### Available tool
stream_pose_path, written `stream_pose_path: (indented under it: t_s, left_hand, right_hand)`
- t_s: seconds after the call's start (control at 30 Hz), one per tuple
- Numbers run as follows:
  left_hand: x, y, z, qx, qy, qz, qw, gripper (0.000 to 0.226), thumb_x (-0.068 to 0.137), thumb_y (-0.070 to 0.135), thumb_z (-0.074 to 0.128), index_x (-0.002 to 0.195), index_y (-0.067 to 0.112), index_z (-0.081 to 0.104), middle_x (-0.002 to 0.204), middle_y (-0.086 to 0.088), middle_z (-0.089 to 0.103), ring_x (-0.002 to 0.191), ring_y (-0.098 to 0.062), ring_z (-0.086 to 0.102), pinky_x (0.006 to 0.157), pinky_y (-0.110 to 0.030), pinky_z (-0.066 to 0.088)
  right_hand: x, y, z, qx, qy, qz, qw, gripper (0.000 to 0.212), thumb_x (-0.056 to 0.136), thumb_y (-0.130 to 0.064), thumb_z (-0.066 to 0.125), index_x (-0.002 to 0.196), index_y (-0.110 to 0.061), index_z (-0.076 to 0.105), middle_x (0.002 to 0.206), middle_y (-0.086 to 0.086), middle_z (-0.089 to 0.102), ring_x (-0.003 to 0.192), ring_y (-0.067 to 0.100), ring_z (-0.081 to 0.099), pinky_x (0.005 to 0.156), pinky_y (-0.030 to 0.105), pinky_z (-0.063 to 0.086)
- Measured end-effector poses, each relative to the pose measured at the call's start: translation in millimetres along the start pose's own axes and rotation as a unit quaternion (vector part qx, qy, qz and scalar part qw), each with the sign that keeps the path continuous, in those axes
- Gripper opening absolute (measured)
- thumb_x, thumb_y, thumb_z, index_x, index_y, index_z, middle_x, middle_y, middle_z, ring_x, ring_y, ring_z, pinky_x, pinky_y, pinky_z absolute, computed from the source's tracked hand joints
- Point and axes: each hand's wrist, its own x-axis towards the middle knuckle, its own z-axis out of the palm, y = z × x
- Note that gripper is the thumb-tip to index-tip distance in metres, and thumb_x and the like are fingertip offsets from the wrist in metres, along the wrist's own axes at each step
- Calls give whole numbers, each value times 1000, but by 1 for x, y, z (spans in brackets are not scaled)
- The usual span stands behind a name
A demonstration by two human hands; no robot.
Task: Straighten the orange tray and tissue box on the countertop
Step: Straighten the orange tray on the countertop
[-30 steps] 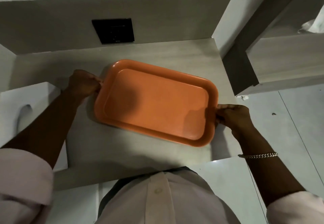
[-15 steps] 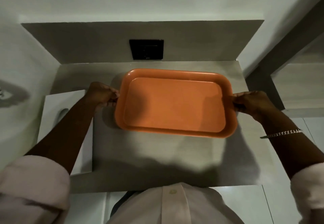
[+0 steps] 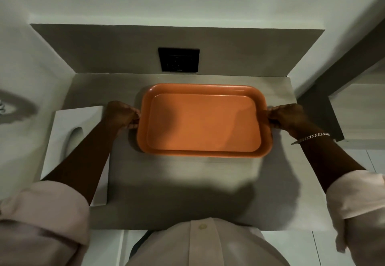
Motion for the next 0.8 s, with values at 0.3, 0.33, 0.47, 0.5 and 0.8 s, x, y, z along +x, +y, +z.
stream_pose_path:
  t_s: [0.3,0.33,0.47,0.5,0.8]
  left_hand:
    - [-69,-59,54,353,114,452,811,68,90,29,61,145,-5,39,151,-30,41,142,-47,36,116,-59,33]
    - [-80,-74,64,360,94,483,793,70,90,31,61,146,-4,36,155,-28,35,146,-46,30,117,-63,29]
    - [-105,-114,93,407,50,490,769,74,93,44,49,152,5,28,163,-20,22,153,-38,15,118,-66,21]
    - [-108,-121,97,426,48,480,765,75,93,47,46,154,8,25,164,-20,20,153,-37,13,118,-66,19]
    - [-104,-155,109,468,48,443,763,80,92,61,31,157,19,13,167,-16,8,155,-36,4,121,-64,8]
  right_hand:
    - [-82,49,51,-304,106,-475,819,40,94,-24,56,127,0,56,119,26,62,108,38,54,93,45,43]
    - [-95,61,63,-317,87,-519,789,44,94,-26,55,132,-2,54,126,22,60,114,35,52,98,45,41]
    - [-128,109,106,-400,41,-504,765,61,96,-40,51,151,-17,38,157,15,41,142,35,40,116,55,26]
    - [-132,118,113,-424,39,-487,763,65,97,-44,48,154,-19,33,162,13,32,147,34,33,119,55,18]
    - [-137,150,134,-474,69,-423,769,72,98,-50,37,160,-19,19,168,14,15,156,32,8,121,62,6]
